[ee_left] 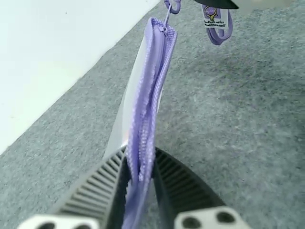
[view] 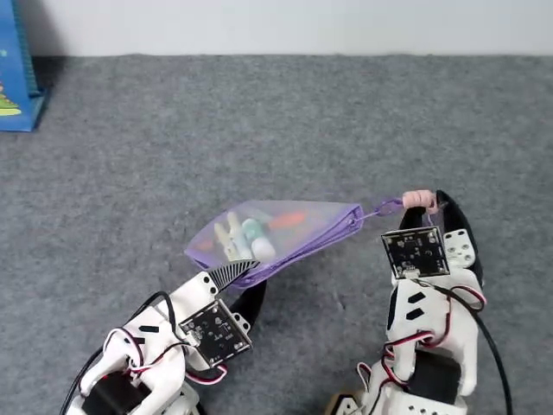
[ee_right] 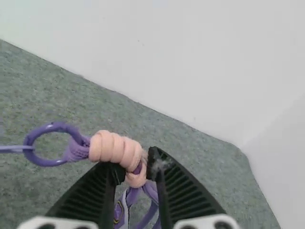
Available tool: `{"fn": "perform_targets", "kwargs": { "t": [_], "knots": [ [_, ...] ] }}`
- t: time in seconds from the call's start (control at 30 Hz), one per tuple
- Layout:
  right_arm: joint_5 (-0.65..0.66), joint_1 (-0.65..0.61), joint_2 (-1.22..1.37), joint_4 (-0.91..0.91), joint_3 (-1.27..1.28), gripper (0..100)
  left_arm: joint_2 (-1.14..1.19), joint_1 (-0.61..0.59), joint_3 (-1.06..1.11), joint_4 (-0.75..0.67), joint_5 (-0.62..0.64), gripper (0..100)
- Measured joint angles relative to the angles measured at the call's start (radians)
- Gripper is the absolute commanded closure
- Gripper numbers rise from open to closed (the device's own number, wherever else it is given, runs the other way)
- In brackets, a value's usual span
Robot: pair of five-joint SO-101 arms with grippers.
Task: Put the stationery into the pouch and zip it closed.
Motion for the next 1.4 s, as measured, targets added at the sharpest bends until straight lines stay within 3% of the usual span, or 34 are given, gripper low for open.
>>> {"fn": "perform_targets", "kwargs": {
  "t": [0.3,0.43,0.57,0.77,0.87,1.03,1.4],
  "knots": [
    [0.031,0.000,0.000,0.003,0.000,97.7,0.000,0.000,0.000,0.000,0.000,99],
    [0.029,0.005,0.000,0.083,-0.002,79.8,0.000,0.000,0.000,0.000,0.000,98],
    [-0.066,0.031,0.000,0.199,-0.040,64.7,-0.005,-0.046,-0.003,0.011,0.006,92],
    [-0.166,-0.026,0.002,0.404,-0.157,66.4,-0.003,-0.150,-0.060,0.021,0.173,75],
    [-0.192,-0.086,0.003,0.497,-0.213,66.4,-0.003,-0.215,-0.110,0.021,0.252,74],
    [-0.213,-0.141,0.000,0.586,-0.336,66.3,-0.003,-0.315,-0.201,0.012,0.273,74],
    [-0.278,-0.198,-0.002,0.839,-0.609,66.0,-0.008,-0.626,-0.091,-0.273,0.256,74]
  ]
}}
